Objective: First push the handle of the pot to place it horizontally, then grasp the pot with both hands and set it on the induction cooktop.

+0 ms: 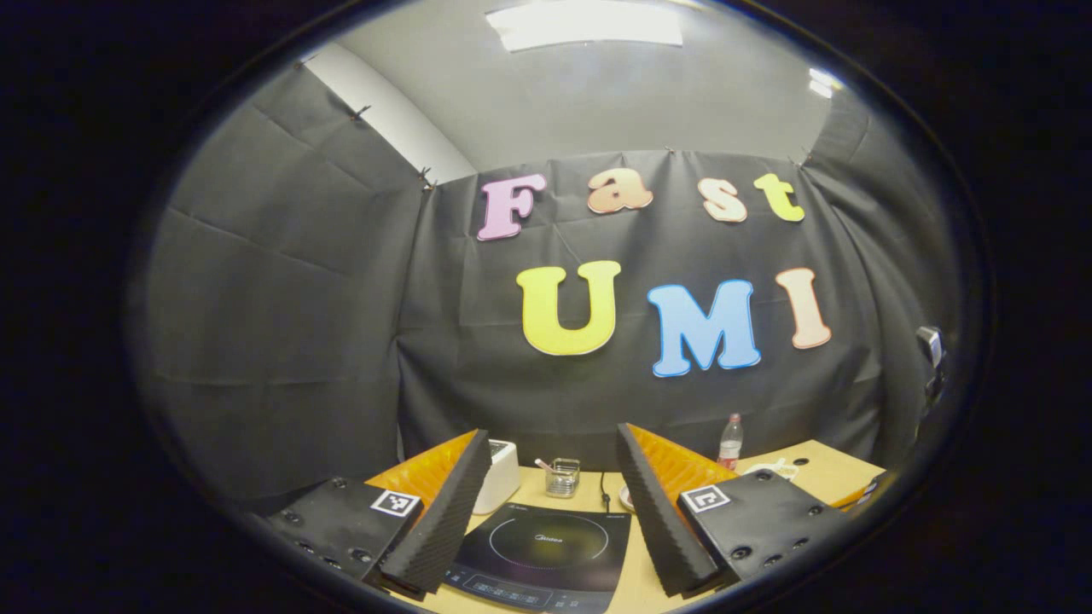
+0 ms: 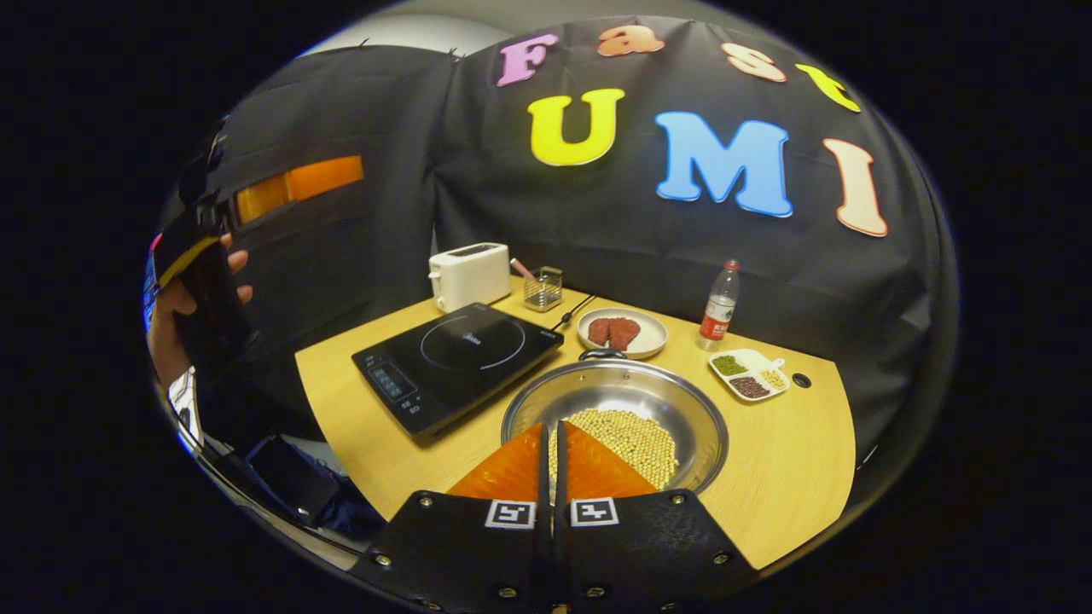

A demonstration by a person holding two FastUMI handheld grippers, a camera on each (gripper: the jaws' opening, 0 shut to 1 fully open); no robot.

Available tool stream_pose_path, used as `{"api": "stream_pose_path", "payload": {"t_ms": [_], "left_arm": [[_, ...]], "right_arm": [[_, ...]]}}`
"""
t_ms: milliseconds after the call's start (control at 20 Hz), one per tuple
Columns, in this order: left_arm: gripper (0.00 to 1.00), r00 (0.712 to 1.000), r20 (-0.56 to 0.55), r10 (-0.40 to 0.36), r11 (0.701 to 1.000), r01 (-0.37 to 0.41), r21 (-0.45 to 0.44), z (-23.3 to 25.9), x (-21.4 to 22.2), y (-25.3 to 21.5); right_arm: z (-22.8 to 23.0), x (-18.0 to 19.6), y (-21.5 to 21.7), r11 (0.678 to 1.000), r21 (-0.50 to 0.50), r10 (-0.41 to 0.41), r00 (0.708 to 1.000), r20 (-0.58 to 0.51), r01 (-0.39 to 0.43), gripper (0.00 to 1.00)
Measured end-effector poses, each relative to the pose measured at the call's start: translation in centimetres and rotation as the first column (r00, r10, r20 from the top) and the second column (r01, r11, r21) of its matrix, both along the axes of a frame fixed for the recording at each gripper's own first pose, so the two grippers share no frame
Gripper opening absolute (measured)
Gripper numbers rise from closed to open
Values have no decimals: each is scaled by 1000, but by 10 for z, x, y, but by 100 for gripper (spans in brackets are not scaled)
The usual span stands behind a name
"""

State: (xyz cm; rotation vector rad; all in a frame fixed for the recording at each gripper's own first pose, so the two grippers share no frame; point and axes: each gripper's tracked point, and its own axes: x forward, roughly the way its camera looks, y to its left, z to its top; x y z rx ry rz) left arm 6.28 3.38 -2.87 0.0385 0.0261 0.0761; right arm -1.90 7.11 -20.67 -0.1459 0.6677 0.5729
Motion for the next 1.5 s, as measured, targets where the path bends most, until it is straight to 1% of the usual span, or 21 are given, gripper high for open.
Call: {"api": "stream_pose_path", "payload": {"t_ms": [50, 100, 150, 200, 250, 300, 500, 600, 750, 850, 950, 1100, 1150, 1200, 1250, 1300, 1350, 1400, 1450, 1500], "left_arm": [[99, 1000, -2, 9, 1000, -9, 2, -1, 2, -1], [95, 1000, -6, 15, 1000, -15, 2, -2, 3, -3], [92, 1000, -10, 19, 1000, -19, 0, -4, 3, -4], [92, 1000, -14, 21, 1000, -21, 2, -5, 4, -7], [92, 999, -23, 24, 1000, -24, 7, -8, 5, -8], [99, 999, -33, 27, 1000, -27, 9, -13, 5, -9], [99, 997, -55, 46, 999, -47, -17, -24, 6, -13], [99, 996, -68, 55, 998, -56, -14, -30, 5, -14], [99, 994, -87, 63, 998, -64, -11, -37, 7, -18], [99, 993, -93, 70, 997, -71, -10, -40, 7, -21], [99, 992, -98, 74, 997, -75, -8, -42, 10, -24], [99, 992, -102, 72, 997, -73, -8, -45, 16, -32], [99, 992, -103, 72, 997, -73, -5, -46, 17, -34], [95, 992, -106, 73, 997, -74, -3, -48, 19, -36], [99, 991, -107, 74, 997, -75, -6, -49, 21, -39], [95, 991, -111, 71, 997, -73, -15, -52, 23, -42], [99, 991, -116, 68, 997, -71, -25, -53, 25, -47], [99, 991, -119, 64, 997, -69, -33, -55, 27, -51], [99, 991, -120, 61, 997, -66, -37, -56, 29, -56], [95, 991, -120, 58, 997, -63, -34, -57, 31, -60]], "right_arm": [[-7, -4, 0, 1000, -7, 29, 999, -24, -29, 1], [-16, -8, -1, 999, -10, 45, 997, -60, -46, 1], [-25, -13, -1, 998, 2, 55, 993, -107, -55, 1], [-35, -19, 0, 998, 19, 61, 984, -167, -59, 1], [-44, -25, 0, 998, 33, 65, 974, -218, -59, 1], [-50, -26, -1, 998, 40, 63, 965, -254, -54, 1], [-71, -38, -11, 997, 62, 73, 919, -386, -53, 4], [-81, -46, -17, 996, 63, 89, 892, -444, -68, 4], [-95, -50, -26, 996, 48, 88, 857, -507, -74, 4], [-103, -50, -31, 997, 37, 74, 843, -534, -64, 4], [-106, -46, -41, 998, 21, 56, 838, -544, -53, 4], [-107, -44, -47, 998, 48, 50, 823, -567, -28, 1], [-106, -42, -50, 999, 47, 42, 823, -567, -18, 1], [-108, -40, -53, 999, 40, 35, 823, -567, -15, 1], [-109, -39, -56, 999, 30, 27, 825, -565, -13, 1], [-110, -37, -61, 1000, 19, 20, 827, -562, -11, 1], [-110, -37, -66, 1000, 10, 13, 830, -557, -10, 1], [-110, -35, -71, 1000, 2, 9, 833, -554, -9, 1], [-110, -33, -77, 1000, -6, 1, 836, -549, -5, 1], [-111, -30, -79, 1000, -17, -10, 839, -544, 1, 1]]}}
